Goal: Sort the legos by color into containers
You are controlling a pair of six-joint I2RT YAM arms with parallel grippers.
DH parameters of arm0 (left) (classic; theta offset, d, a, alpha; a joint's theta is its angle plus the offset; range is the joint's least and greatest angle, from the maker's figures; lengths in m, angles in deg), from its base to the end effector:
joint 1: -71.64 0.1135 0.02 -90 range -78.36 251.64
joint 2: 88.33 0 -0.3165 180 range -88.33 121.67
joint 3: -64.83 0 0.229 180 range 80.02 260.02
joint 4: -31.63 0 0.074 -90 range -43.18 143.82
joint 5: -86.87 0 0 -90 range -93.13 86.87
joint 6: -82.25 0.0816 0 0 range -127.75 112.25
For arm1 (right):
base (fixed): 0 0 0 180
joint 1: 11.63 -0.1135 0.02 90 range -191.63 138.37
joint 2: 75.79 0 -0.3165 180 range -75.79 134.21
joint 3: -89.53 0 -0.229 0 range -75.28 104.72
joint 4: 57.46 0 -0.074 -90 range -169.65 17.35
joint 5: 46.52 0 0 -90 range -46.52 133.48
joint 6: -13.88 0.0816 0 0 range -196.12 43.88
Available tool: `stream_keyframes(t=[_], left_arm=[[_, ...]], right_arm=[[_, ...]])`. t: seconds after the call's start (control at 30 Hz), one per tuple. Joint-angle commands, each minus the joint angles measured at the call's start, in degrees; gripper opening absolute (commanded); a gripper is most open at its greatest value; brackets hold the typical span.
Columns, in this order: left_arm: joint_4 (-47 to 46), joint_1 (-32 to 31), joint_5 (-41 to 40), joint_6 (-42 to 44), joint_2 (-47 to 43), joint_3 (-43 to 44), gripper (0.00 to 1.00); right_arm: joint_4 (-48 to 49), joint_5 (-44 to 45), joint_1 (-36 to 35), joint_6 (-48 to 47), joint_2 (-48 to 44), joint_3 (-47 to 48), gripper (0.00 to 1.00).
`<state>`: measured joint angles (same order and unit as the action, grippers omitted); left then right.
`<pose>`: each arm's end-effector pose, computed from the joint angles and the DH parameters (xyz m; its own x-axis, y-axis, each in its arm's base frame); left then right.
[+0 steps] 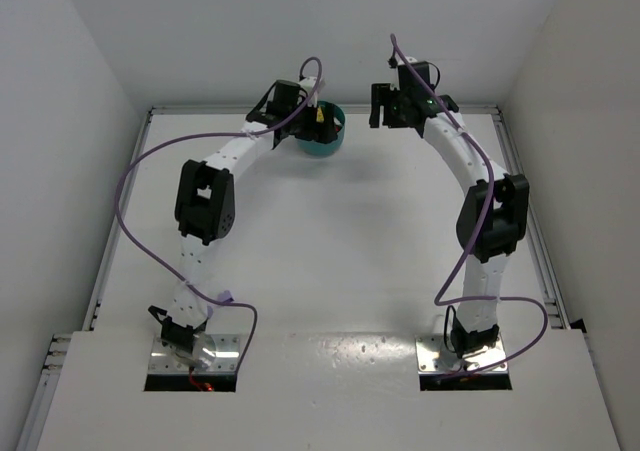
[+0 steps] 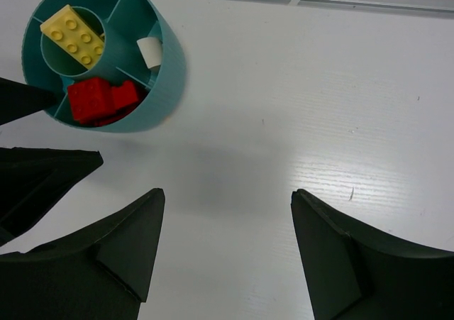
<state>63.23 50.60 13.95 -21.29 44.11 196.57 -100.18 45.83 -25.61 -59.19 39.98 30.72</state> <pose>0.5430 -0.2346 0.2631 -0.6195 -0.0015 -0.7850 0.4422 0.8256 -0.3505 0.4950 0.1198 0.3259 -0.6236 0.1446 -0.7682 -0.0294 0.9777 0.2079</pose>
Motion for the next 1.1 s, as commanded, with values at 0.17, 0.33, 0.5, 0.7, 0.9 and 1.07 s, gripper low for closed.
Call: stream_keyframes(t=[0.17, 0.33, 0.5, 0.7, 0.9, 1.07], left_arm=[[-0.50, -0.23, 2.59, 0.09, 0.54, 2.28, 0.99], [-0.50, -0.76, 4.19, -0.52, 1.67, 2.89, 0.99], [-0.50, -1.98, 6.73, -1.05, 2.73, 4.12, 0.99], [-9.70, -2.52, 15.15, -3.69, 1.69, 2.46, 0.99], [-18.32, -3.04, 18.08, -6.23, -1.30, 1.48, 0.99], [-22.72, -3.04, 15.54, -6.24, -7.10, -2.62, 0.99]], right_arm=[[1.16, -0.50, 0.27, -0.32, -3.27, -0.52, 0.73], [1.16, -1.03, 0.27, -0.32, -3.27, -1.05, 0.73], [1.16, -1.03, 0.27, -0.32, -3.79, -1.05, 0.73], [1.16, -1.56, 0.27, -0.32, -3.79, -1.05, 0.73], [1.16, -2.61, 0.27, -0.32, -3.79, -1.05, 0.73], [1.69, -3.75, 0.27, 0.21, -1.87, 0.61, 0.73]])
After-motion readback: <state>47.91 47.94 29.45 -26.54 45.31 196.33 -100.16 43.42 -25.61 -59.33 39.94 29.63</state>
